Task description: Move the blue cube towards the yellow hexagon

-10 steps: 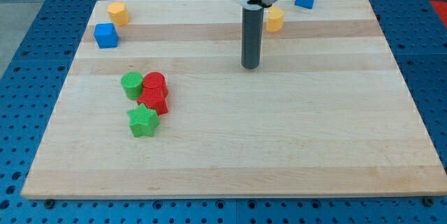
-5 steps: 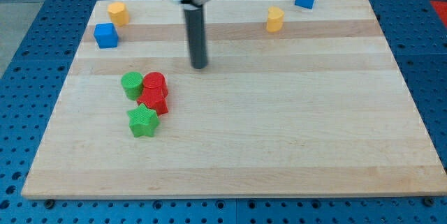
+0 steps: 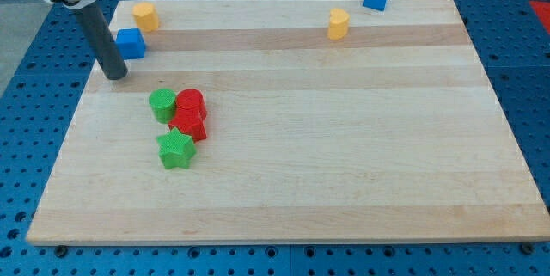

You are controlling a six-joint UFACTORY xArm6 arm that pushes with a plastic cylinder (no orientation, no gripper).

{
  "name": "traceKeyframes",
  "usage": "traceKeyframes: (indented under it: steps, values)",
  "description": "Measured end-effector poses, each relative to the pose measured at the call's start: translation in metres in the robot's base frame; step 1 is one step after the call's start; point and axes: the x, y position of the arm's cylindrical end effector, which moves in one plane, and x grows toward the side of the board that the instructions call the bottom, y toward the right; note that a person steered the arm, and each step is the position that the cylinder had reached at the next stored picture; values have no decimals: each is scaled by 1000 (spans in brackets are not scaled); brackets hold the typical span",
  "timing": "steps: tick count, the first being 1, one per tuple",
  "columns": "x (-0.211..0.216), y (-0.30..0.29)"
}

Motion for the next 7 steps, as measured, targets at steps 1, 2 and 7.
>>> traceKeyframes:
  steps: [1,2,7]
  values:
    - [-16,-1]
    - [-66,-1]
    - [-179,-21]
